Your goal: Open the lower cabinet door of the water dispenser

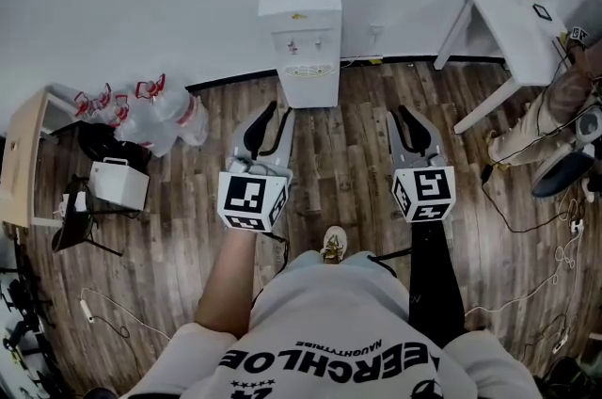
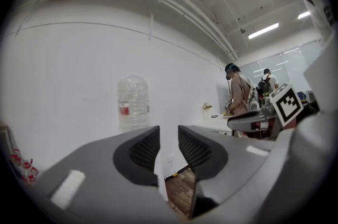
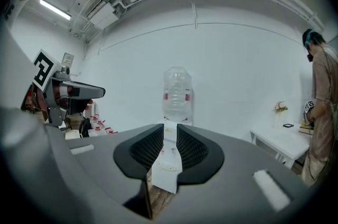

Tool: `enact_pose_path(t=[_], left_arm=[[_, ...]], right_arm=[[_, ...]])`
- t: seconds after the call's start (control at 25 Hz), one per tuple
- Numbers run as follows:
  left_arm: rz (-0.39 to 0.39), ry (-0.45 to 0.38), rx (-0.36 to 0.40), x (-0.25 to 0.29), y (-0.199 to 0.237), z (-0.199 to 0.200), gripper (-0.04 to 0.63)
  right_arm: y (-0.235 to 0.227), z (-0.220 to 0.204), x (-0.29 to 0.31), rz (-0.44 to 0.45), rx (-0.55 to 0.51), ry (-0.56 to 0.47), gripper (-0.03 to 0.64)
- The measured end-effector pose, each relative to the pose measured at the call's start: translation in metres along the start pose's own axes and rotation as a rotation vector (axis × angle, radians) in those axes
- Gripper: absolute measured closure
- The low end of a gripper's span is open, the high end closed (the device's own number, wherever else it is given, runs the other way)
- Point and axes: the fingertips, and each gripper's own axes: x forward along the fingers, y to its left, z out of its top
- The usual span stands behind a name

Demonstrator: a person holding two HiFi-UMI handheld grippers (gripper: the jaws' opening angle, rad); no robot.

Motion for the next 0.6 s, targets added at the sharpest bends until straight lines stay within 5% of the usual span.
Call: enact_pose_path(t=[0.6], left_arm=[[0.024,0.003,-0.025,0.026,0.012,-0.002,0.483]], right_arm=[[-0.014,0.003,0.029,0.030,-0.019,0.000,0.558]])
